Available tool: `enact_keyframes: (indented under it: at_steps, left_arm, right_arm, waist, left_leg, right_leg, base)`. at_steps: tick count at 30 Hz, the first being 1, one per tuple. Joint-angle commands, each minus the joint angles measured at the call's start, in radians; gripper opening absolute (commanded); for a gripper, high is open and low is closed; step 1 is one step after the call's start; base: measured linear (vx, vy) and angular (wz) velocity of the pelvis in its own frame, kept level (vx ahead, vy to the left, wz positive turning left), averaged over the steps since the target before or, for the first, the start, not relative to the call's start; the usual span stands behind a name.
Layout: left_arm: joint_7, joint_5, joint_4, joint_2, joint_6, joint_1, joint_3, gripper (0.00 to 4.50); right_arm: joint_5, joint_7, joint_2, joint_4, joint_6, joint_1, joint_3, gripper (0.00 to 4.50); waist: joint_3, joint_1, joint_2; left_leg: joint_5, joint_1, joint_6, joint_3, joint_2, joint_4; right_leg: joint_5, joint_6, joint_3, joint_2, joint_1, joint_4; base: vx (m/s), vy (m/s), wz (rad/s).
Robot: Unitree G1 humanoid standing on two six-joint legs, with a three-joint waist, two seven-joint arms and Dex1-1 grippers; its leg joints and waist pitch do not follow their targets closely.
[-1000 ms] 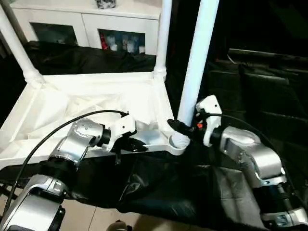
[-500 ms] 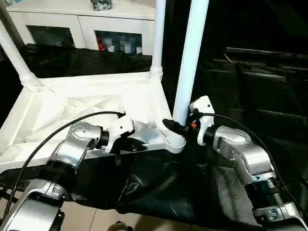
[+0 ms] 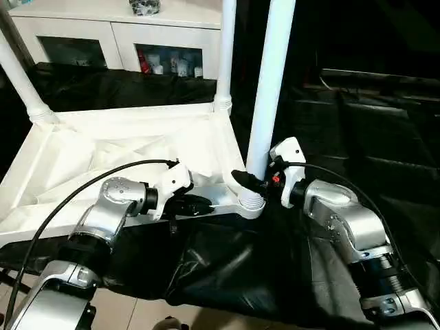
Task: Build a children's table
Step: Insert table leg to table base
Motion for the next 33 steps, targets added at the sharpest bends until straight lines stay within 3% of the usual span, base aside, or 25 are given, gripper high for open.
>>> enact_keyframes:
  at_steps: [1,4,8,15,16,22,28,33]
  left_arm:
    - [0.002,0.010,0.019,0.004,0.014,0.007,-0.016,0.21]
    - [0.001,0.021,0.023,0.008,0.010,0.007,-0.024,0.01]
    - [-0.019,0.068,0.020,0.041,-0.014,0.013,-0.066,0.00]
    - [-0.014,0.070,0.030,0.043,-0.005,0.003,-0.065,0.00]
    - [-0.017,0.059,0.032,0.041,0.007,-0.002,-0.060,0.45]
    - [-0.003,0.060,0.041,0.040,-0.015,-0.008,-0.060,0.59]
    - [-0.014,0.051,0.044,0.041,-0.002,-0.012,-0.057,0.08]
    - [-0.022,0.034,0.046,0.038,0.009,-0.015,-0.047,0.03]
  right_arm:
    - [-0.015,0.002,0.003,0.012,-0.005,-0.006,0.009,1.88]
    - [-0.016,0.003,0.001,0.013,-0.007,-0.005,0.009,1.88]
    - [-0.018,0.006,-0.001,0.018,-0.009,-0.008,0.010,1.88]
    - [-0.022,0.006,0.002,0.027,-0.014,-0.014,0.012,1.88]
    - [-0.023,0.005,0.002,0.030,-0.015,-0.016,0.012,1.88]
    - [-0.024,0.005,0.001,0.032,-0.017,-0.017,0.012,1.88]
    - [-0.026,0.004,0.001,0.037,-0.021,-0.020,0.012,1.88]
    - [-0.027,0.005,0.002,0.043,-0.026,-0.019,0.014,1.88]
  waist:
    - [-0.063,0.003,-0.004]
    - [-0.064,0.002,-0.003]
    - [-0.065,-0.001,-0.004]
    - [-0.065,-0.002,-0.005]
    - [-0.065,-0.003,-0.005]
    - [-0.063,-0.003,-0.004]
    - [-0.064,-0.002,-0.004]
    - [-0.064,-0.002,-0.004]
  left_leg:
    - [-0.220,0.012,-0.015,-0.022,0.052,-0.085]
    - [-0.217,0.011,-0.016,-0.023,0.053,-0.086]
    - [-0.212,0.012,-0.014,-0.022,0.054,-0.088]
    - [-0.212,0.016,-0.016,-0.020,0.054,-0.090]
    - [-0.222,0.016,-0.020,-0.020,0.054,-0.090]
    - [-0.240,0.018,-0.024,-0.021,0.054,-0.091]
    - [-0.233,0.017,-0.024,-0.022,0.055,-0.093]
    - [-0.235,0.018,-0.022,-0.022,0.055,-0.093]
  right_leg:
    - [-0.287,-0.175,0.053,-0.091,0.042,-0.098]
    - [-0.278,-0.175,0.053,-0.092,0.043,-0.097]
    - [-0.243,-0.183,0.052,-0.091,0.044,-0.095]
    - [-0.228,-0.193,0.052,-0.091,0.046,-0.096]
    - [-0.245,-0.191,0.052,-0.091,0.046,-0.098]
    - [-0.278,-0.185,0.053,-0.092,0.044,-0.102]
    - [-0.277,-0.182,0.053,-0.092,0.045,-0.102]
    - [-0.269,-0.188,0.052,-0.092,0.044,-0.101]
  base:
    - [0.000,0.000,0.00]
    - [0.000,0.000,0.00]
    - [0.000,0.000,0.00]
    - [0.000,0.000,0.00]
    - [0.000,0.000,0.00]
    - [0.000,0.000,0.00]
    - [0.000,0.000,0.00]
    - [0.000,0.000,0.00]
